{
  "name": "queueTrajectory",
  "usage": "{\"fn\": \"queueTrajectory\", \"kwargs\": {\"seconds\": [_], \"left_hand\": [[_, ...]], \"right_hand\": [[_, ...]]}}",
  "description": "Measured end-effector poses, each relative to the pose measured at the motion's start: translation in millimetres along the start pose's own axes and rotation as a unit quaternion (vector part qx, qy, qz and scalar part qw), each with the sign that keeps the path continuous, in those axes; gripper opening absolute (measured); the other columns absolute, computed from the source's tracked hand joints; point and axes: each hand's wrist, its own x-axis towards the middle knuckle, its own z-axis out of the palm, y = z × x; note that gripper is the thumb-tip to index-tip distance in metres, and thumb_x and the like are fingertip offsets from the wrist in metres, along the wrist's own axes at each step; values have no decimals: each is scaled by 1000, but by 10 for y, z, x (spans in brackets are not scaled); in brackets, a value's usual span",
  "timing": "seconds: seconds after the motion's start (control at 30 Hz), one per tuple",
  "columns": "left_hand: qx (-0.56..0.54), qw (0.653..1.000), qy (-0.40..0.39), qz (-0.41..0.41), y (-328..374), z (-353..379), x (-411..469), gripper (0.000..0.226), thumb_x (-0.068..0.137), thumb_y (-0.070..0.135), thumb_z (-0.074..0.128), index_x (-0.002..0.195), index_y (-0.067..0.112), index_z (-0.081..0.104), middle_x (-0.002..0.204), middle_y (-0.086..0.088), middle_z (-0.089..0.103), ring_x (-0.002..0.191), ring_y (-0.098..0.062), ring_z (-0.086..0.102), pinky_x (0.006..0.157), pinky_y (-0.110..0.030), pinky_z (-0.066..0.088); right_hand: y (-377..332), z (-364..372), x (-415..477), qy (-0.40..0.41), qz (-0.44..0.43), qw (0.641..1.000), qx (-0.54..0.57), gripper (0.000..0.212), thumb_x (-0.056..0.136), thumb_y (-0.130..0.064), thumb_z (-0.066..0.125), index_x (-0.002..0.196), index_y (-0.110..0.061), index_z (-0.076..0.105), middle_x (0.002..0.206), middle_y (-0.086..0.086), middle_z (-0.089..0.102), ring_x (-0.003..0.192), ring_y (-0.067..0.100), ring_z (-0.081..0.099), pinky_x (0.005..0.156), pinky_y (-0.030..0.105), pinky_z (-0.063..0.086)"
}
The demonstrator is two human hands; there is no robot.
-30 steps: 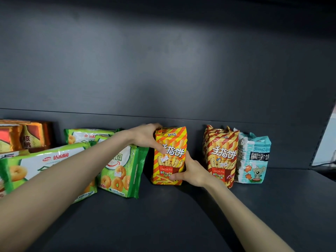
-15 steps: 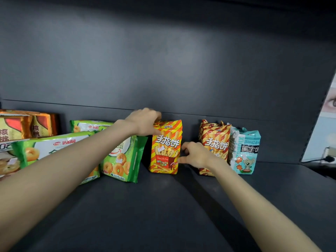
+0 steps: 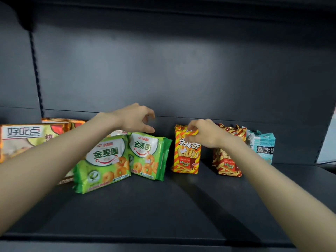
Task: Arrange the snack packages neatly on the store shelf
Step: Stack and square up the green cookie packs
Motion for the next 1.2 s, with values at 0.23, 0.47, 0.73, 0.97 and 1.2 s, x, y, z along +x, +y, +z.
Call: {"fn": "queueTrajectory", "kwargs": {"seconds": [0.23,0.47,0.73,0.97,1.2], "left_hand": [[14,999,-33,-17,-620,31,-602,47,84,43,64,122,16,57,123,-5,63,111,-22,58,89,-28,44],[11,997,-55,-43,-1141,191,-941,75,78,54,66,138,16,41,137,-6,52,124,-24,49,98,-36,43],[1,994,-92,-51,-1356,344,-962,81,71,45,76,135,10,41,127,-10,48,118,-28,47,95,-34,40],[-73,992,-96,-25,-1456,432,-898,73,71,25,80,133,18,42,123,-4,42,120,-22,41,100,-32,35],[-87,995,-48,3,-1412,530,-766,81,71,18,80,139,19,37,141,-1,45,129,-20,35,105,-31,30]], "right_hand": [[-633,289,94,-15,1,1000,12,45,85,-36,65,120,-9,58,120,11,62,108,26,56,90,35,46],[-969,635,8,7,63,994,84,63,82,-35,70,135,-12,44,134,10,45,123,24,45,95,29,37],[-1113,772,69,3,136,974,180,77,92,-44,52,151,-16,12,156,9,11,142,26,25,111,35,28],[-1004,949,335,-2,152,971,187,53,94,-25,53,140,-5,36,137,18,45,119,32,53,96,45,48],[-1084,931,474,-26,145,888,435,43,95,-52,36,116,-20,55,97,-5,65,89,12,65,86,28,52]]}}
